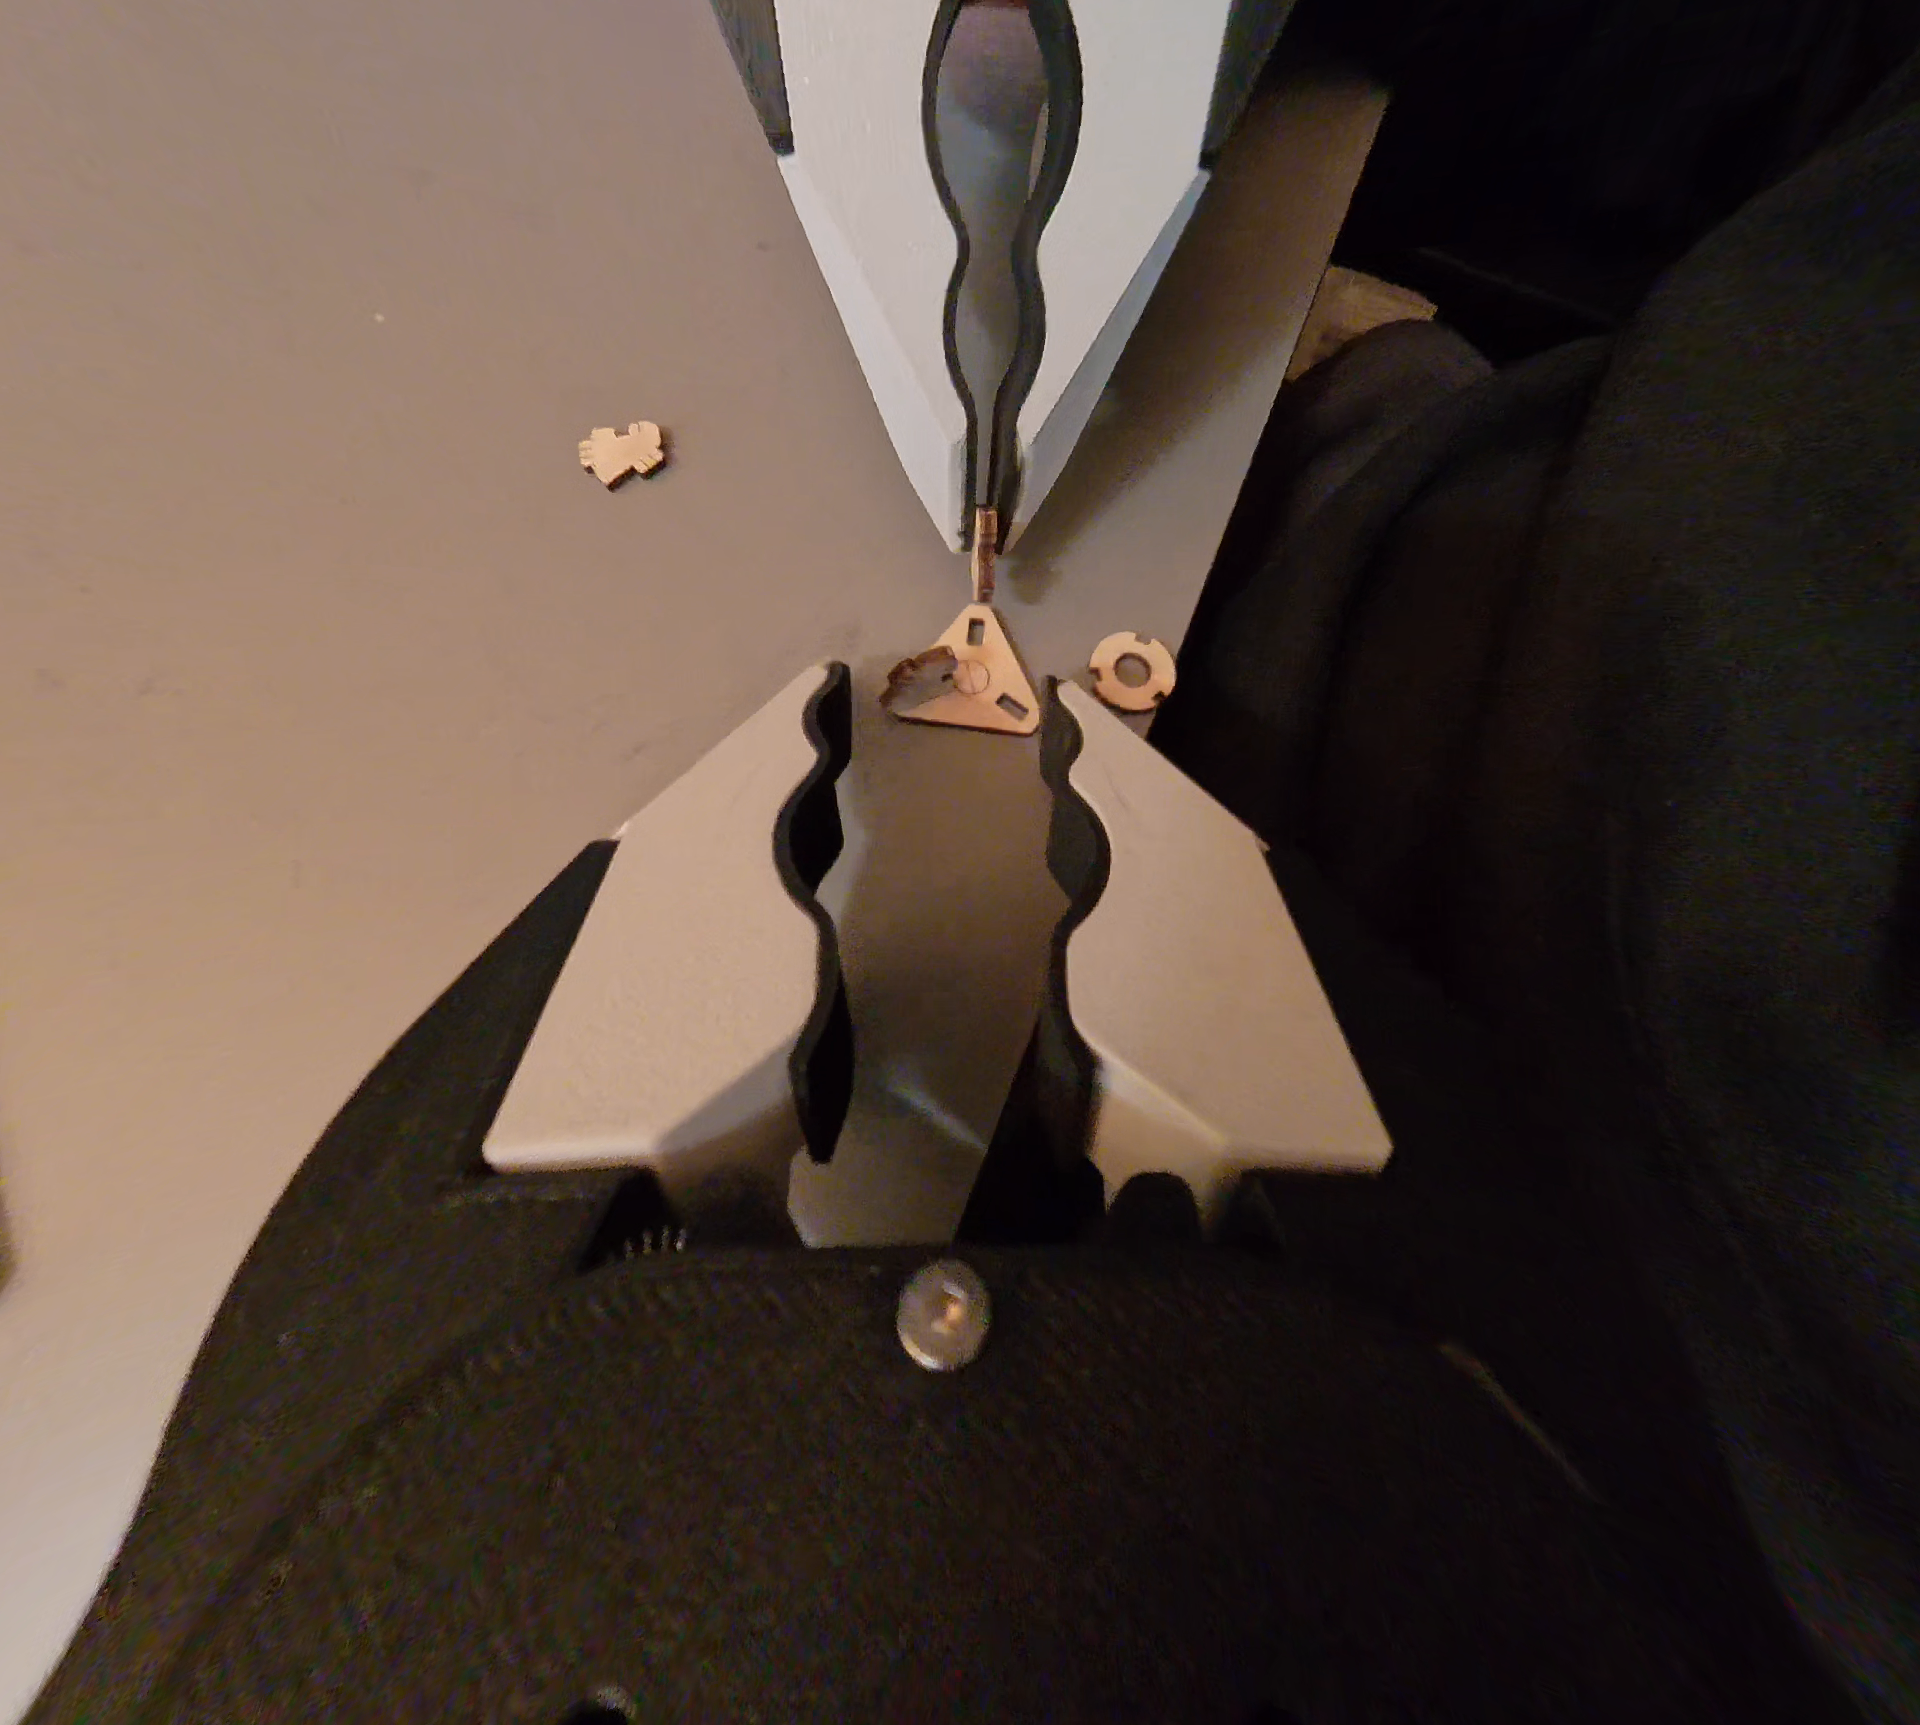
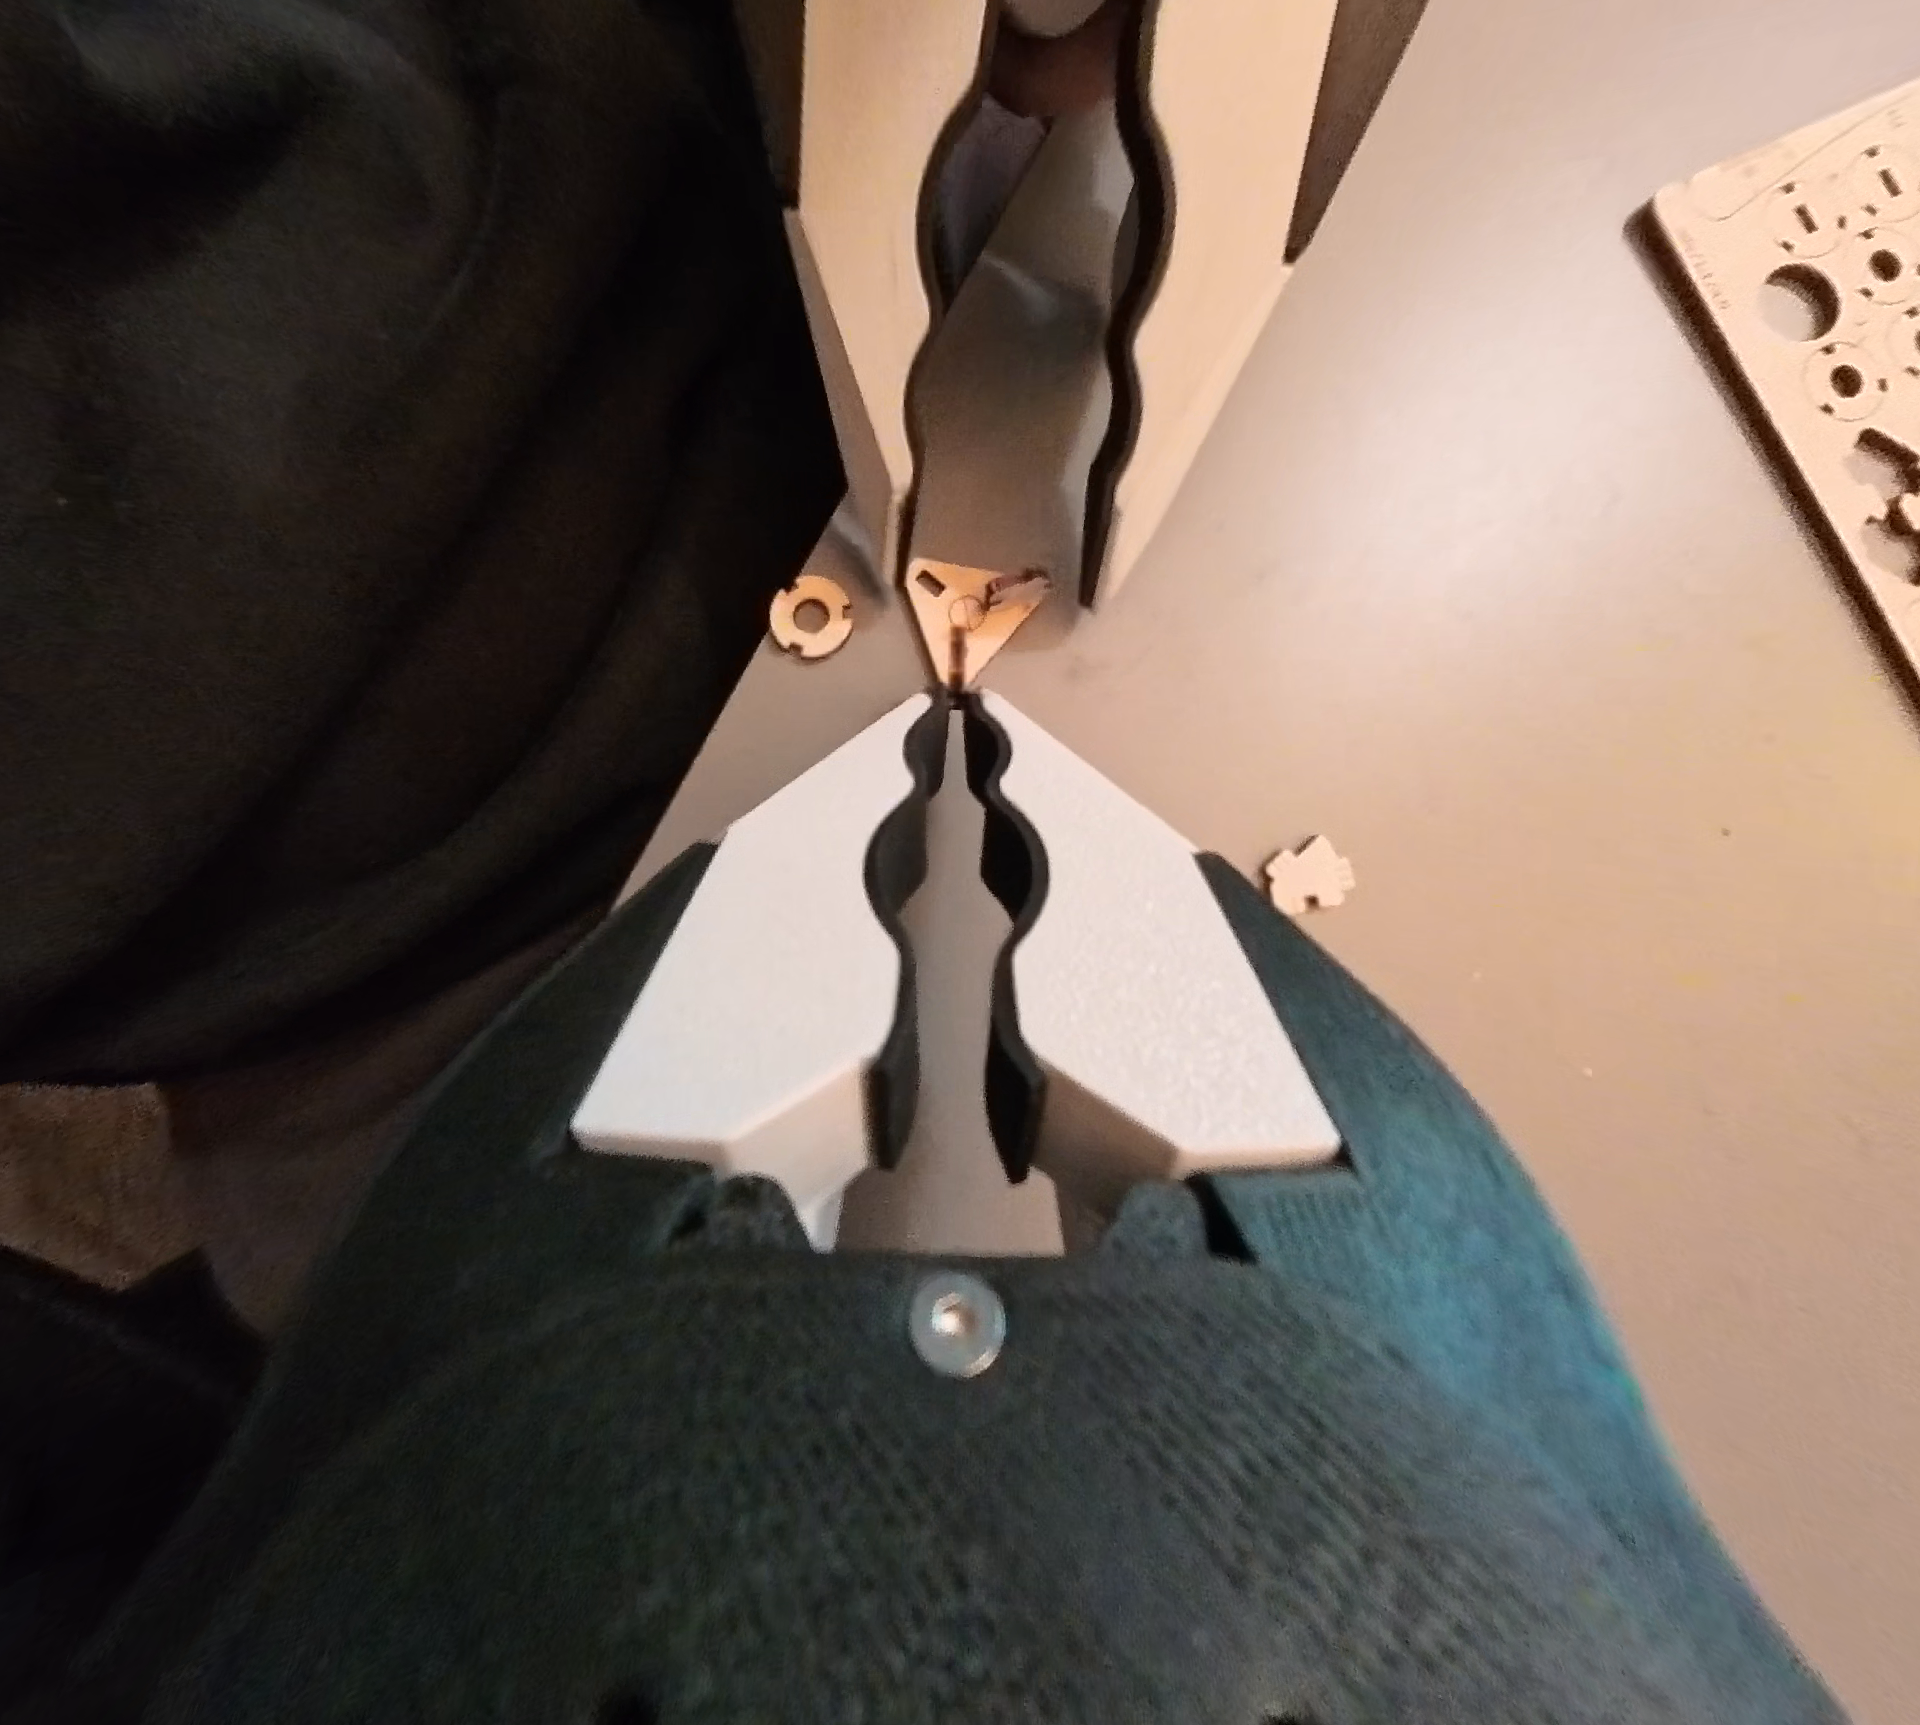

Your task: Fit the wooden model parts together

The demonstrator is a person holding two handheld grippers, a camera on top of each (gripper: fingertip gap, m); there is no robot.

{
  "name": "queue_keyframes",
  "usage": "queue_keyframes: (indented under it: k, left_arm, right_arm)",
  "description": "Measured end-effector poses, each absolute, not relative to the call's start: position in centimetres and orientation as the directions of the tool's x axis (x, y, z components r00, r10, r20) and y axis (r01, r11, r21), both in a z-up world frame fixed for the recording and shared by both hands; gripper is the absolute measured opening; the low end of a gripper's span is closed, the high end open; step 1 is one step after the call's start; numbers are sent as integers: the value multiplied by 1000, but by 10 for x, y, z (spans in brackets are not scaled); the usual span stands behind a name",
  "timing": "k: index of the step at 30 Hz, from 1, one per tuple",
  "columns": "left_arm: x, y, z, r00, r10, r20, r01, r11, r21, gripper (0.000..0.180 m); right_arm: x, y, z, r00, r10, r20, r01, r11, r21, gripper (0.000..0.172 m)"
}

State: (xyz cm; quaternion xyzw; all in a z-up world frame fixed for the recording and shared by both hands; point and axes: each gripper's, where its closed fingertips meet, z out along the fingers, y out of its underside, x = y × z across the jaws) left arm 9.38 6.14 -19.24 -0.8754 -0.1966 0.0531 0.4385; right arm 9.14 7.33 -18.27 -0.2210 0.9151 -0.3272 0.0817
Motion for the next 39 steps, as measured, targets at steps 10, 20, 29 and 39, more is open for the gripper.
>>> queue_keyframes:
  k: [10, 20, 29, 39]
  left_arm:
    - [95, 63, -195, 915, 400, 55, 287, -548, -786, 30]
    - [94, 62, -195, 910, 413, 47, 287, -542, -790, 29]
    - [92, 62, -193, 904, 424, 43, 285, -524, -802, 28]
    - [91, 60, -192, 900, 432, 62, 297, -501, -813, 21]
  right_arm:
    - [88, 71, -193, -890, -444, -106, -346, 808, -477, 1]
    - [89, 72, -193, -888, -419, -189, -335, 872, -356, 1]
    - [87, 75, -192, -903, -410, -127, -392, 908, -146, 0]
    - [84, 71, -195, -925, -363, -116, -307, 890, -337, 1]
